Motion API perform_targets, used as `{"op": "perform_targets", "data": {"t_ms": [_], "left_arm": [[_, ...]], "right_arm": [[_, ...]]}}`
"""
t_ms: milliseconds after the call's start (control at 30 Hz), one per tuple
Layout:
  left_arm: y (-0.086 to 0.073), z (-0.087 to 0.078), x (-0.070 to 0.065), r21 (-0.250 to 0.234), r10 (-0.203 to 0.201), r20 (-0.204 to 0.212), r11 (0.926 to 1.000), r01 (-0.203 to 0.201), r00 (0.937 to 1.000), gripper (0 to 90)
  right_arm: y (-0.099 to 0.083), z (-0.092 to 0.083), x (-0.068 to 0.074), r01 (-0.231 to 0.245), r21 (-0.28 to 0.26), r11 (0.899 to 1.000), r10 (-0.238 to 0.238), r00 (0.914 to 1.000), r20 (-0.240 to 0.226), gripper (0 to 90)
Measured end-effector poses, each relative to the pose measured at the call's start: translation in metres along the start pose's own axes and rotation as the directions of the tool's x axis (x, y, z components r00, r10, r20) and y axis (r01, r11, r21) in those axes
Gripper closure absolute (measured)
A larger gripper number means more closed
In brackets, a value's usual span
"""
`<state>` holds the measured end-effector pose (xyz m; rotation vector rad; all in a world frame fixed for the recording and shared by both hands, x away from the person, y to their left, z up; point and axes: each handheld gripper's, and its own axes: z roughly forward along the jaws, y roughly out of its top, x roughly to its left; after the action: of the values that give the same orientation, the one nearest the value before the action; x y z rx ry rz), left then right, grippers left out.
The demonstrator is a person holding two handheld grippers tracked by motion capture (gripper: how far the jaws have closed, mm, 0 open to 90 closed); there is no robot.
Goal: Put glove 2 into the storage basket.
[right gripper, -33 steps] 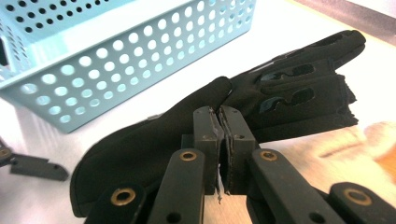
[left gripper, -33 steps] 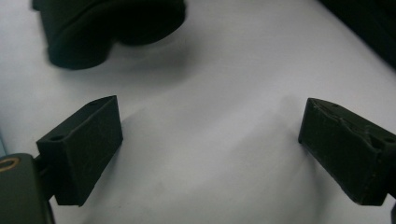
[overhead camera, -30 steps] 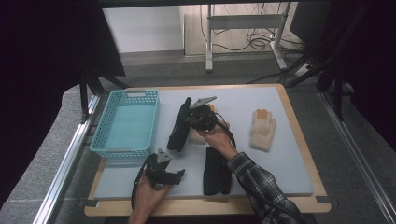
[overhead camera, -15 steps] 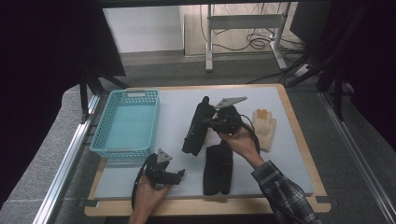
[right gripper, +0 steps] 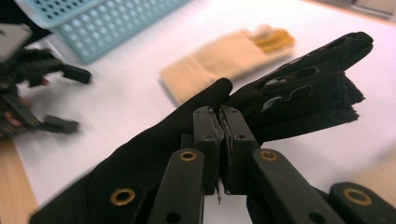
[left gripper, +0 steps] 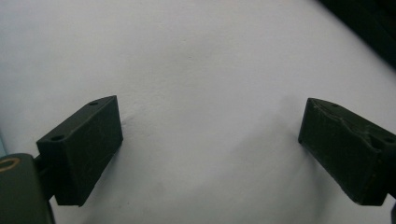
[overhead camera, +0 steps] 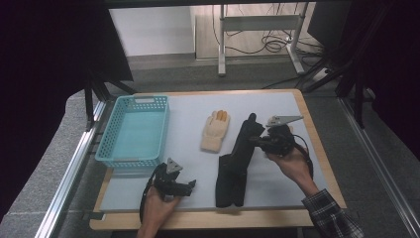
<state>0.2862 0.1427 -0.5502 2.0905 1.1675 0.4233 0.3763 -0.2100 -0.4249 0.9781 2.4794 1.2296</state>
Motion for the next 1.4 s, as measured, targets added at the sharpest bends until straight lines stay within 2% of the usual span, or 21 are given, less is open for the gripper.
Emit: {"op": "perform_targets", "data": {"t_ms": [100,200,333,500,767,1067,1233,1333,1400], "left_arm": [[0.0,0.0,0.0,0.004,0.003,0.001,1.0,-0.003,1.0,6.6],[0.0,0.0,0.0,0.005,0.001,0.001,1.0,-0.001,1.0,6.6],[0.0,0.0,0.0,0.004,0.001,0.002,1.0,-0.001,1.0,6.7],[0.0,0.0,0.0,0.004,0.001,0.002,1.0,-0.001,1.0,6.7],[0.0,0.0,0.0,0.002,0.001,0.001,1.0,-0.001,1.0,6.6],[0.0,0.0,0.0,0.001,0.001,0.001,1.0,-0.001,1.0,6.6],[0.0,0.0,0.0,0.002,0.002,0.0,1.0,-0.002,1.0,6.7],[0.0,0.0,0.0,0.002,0.003,0.001,1.0,-0.003,1.0,6.7],[0.0,0.0,0.0,0.002,0.002,0.0,1.0,-0.002,1.0,6.7]], "right_arm": [[-0.01,-0.003,-0.011,-0.026,0.023,0.999,0.025,0.9996,0.013,84.9],[-0.015,0.003,-0.02,-0.032,0.056,0.998,0.03,0.999,0.033,84.7],[-0.016,0.019,-0.03,-0.055,0.087,0.995,0.051,0.9976,0.046,84.5],[-0.009,0.039,-0.033,-0.057,0.106,0.993,0.052,0.9974,0.051,84.1],[0.011,0.066,-0.025,-0.042,0.122,0.992,0.037,0.9985,0.039,83.0],[0.041,0.093,-0.011,-0.024,0.092,0.995,0.024,0.9997,0.003,81.5],[0.059,0.114,0.006,0.014,0.07,0.997,-0.014,0.9999,-0.002,70.6],[0.067,0.117,0.014,0.055,0.067,0.996,-0.055,0.9985,0.005,66.1],[0.067,0.117,0.014,0.069,0.063,0.996,-0.071,0.9973,0.018,62.4]]}}
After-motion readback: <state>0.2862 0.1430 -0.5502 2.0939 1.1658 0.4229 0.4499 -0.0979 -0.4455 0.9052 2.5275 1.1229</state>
